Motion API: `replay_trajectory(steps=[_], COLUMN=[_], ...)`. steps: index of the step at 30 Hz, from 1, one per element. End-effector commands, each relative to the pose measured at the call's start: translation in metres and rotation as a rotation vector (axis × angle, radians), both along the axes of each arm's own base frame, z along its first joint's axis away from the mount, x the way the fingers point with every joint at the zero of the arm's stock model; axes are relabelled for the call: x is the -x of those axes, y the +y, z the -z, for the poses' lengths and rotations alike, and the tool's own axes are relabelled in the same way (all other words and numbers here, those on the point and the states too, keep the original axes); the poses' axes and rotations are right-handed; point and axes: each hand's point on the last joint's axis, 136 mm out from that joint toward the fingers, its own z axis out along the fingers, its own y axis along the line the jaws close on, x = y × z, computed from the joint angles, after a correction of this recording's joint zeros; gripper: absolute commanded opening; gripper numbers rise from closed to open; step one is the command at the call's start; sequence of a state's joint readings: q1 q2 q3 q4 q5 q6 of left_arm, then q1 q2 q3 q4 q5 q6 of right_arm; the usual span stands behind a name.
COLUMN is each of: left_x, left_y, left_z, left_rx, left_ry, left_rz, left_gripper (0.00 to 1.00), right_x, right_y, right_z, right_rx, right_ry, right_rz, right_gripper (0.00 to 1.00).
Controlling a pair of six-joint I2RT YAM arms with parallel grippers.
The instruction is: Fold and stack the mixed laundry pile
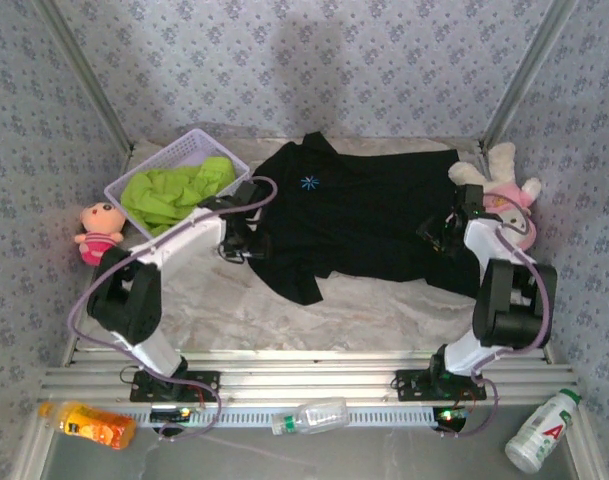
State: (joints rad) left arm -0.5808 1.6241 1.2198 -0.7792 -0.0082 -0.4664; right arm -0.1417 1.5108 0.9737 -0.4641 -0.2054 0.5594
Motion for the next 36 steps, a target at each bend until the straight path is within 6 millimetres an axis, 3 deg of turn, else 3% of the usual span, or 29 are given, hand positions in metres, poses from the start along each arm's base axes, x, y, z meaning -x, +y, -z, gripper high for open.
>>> replay_trajectory(steps=[1,5,9,14,22,26,28,31,36], left_x=[0.027,0.043,0.056,0.074,0.083,0.084,0.086,0.094,0.128], left_y=[-0.035,-0.074,-0.114,-0.143,-0.14,-0.133,-0.13,-0.123,-0.086], left_z=[-0.009,0.0,0.012,0.037,0.076,0.093,0.096,0.084,0.039], left_rx=[0.048,-0.002,-0.047,-0.073,-0.132,-0.171,-0.176,-0.166,-0.141], left_ry=[-0.027,-0.055,-0.052,-0.01,0.072,0.092,0.107,0.114,0.139], left_rz=[0.075,0.21,0.374,0.514,0.543,0.531,0.524,0.538,0.635], left_gripper=[0.59,0.58,0.5,0.45,0.47,0.35,0.22,0.01,0.0], right_x=[0.021,0.029,0.031,0.028,0.013,0.01,0.01,0.008,0.0], right_y=[0.012,0.016,0.019,0.015,0.004,-0.004,-0.009,-0.014,-0.023], right_z=[-0.01,-0.01,-0.005,0.002,0.024,0.039,0.046,0.053,0.058], right_rx=[-0.022,-0.035,-0.059,-0.049,-0.016,0.005,0.017,0.02,0.029], right_ry=[0.013,0.009,0.02,0.019,0.048,0.079,0.102,0.122,0.143], right_rz=[-0.039,-0.044,-0.04,-0.017,0.021,0.065,0.082,0.093,0.113], right_gripper=[0.5,0.5,0.5,0.5,0.5,0.5,0.5,0.49,0.47])
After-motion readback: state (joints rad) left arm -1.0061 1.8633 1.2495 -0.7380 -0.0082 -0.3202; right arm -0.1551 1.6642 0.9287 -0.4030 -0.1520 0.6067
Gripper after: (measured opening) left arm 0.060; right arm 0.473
